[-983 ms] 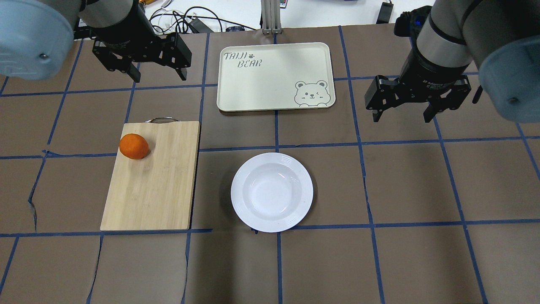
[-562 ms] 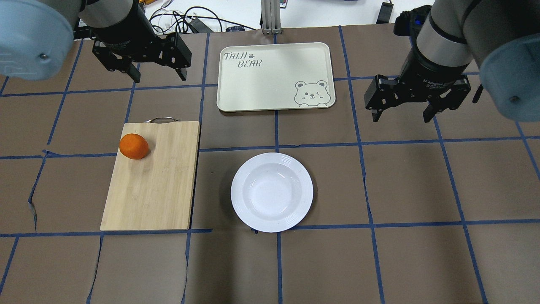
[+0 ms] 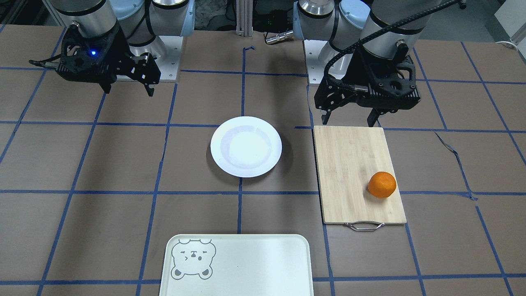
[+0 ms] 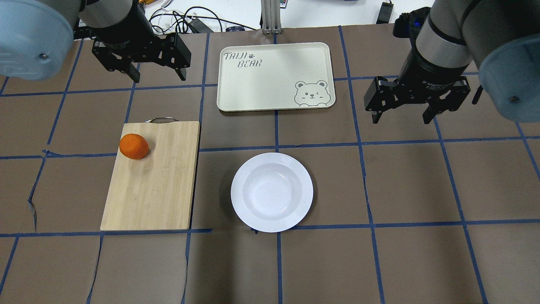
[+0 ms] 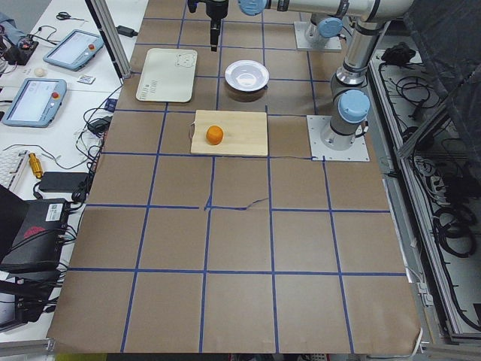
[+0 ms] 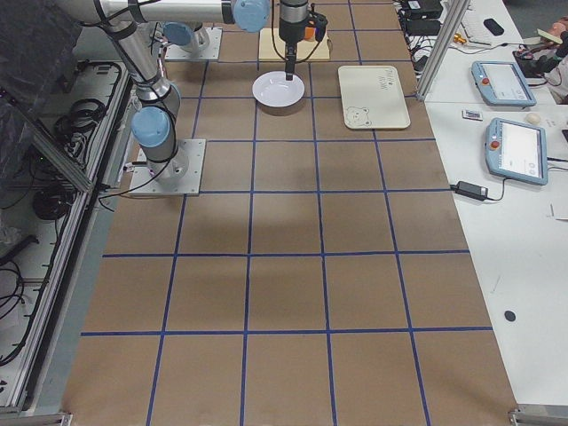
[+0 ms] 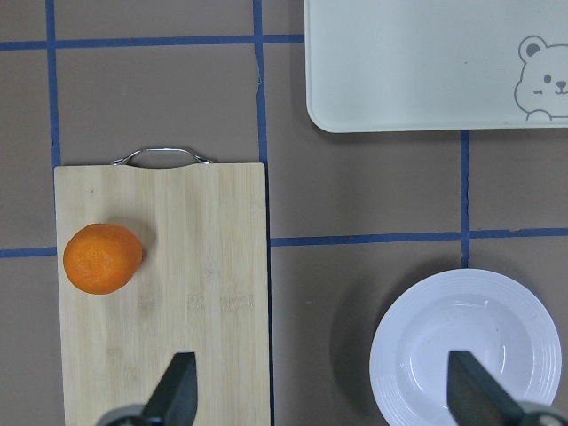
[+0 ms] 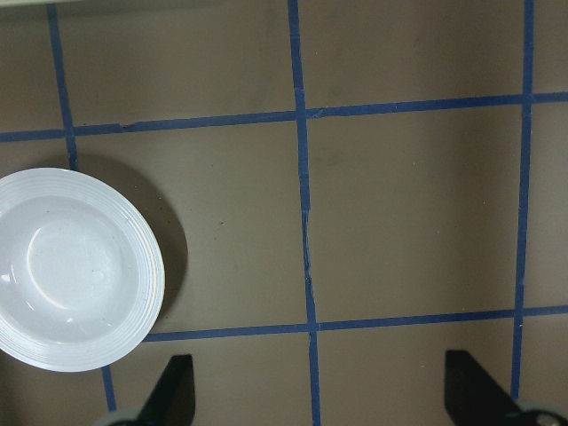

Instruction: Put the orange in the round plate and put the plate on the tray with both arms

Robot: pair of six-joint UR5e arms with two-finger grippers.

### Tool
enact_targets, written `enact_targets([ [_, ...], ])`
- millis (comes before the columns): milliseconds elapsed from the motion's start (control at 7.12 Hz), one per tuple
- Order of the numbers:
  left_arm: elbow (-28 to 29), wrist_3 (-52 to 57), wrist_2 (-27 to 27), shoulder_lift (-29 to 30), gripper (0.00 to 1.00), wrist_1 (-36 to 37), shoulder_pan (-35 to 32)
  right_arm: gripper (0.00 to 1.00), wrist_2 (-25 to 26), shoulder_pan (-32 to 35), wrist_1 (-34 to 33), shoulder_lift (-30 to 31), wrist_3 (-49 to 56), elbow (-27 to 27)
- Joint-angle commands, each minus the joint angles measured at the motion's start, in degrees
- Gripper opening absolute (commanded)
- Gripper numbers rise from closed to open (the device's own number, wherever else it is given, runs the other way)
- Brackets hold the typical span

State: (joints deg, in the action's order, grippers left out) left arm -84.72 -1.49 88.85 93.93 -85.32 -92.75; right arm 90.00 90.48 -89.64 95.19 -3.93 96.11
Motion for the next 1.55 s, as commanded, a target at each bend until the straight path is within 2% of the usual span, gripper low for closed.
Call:
enact_targets([
  [0, -0.1, 0.52, 0.0, 0.72, 1.0, 1.2, 0.12, 1.0, 0.18, 0.13, 0.17, 0.0, 0.06, 0.04],
  [843, 0.34, 0.61, -0.08, 1.16, 1.0, 1.21, 0.46, 1.0, 0.17, -0.04, 0.08, 0.09, -0.55, -0.14],
  [1124, 0.95, 1.05, -0.61, 4.4, 1.0, 2.35, 3.97, 1.0, 0.17, -0.04, 0.0, 0.0, -0.46, -0.14],
  [1405, 0.87, 1.84, 0.09, 10.63, 1.0, 9.0, 4.77, 1.0, 0.26, 0.04, -0.01, 0.0, -0.37, -0.14],
])
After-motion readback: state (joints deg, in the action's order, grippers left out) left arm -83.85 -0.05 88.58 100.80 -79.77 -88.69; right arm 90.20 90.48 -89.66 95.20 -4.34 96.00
